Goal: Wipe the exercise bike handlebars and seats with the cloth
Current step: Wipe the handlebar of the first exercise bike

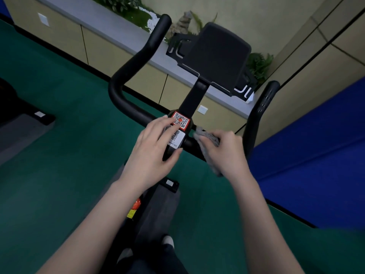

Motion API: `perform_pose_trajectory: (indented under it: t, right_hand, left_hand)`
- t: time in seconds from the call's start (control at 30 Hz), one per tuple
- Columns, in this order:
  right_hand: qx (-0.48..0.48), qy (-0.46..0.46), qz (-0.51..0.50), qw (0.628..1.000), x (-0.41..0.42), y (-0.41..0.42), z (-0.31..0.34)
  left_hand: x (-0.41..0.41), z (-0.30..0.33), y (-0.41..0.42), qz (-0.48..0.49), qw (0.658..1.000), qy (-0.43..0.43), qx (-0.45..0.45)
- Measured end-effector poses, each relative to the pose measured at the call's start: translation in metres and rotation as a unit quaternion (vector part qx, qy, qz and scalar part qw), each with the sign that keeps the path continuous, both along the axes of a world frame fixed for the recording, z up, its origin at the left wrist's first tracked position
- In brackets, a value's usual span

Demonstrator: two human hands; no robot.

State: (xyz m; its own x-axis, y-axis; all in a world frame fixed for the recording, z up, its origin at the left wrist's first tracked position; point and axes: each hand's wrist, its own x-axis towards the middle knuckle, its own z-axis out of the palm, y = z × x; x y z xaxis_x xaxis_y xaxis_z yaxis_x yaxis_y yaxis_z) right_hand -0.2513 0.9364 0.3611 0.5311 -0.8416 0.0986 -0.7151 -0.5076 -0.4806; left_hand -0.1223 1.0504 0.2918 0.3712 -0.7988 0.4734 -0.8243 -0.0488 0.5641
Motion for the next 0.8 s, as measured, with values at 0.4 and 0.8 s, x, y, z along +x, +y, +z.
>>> perform_pose_trajectory:
  t: [0.4,0.8]
  right_hand:
    - [-0.211,-0.277,-0.091,0.933,0.001,0.049,-0.060]
    - [-0.219,-0.294,-0.044,0.929,0.011,0.062,-0.075]
  left_hand:
    - [0.012,0.000,0.002,-0.049,0.998,0.034,-0.027]
    - [0.023,0.003,0.004,-0.063,0.996,0.054,-0.038]
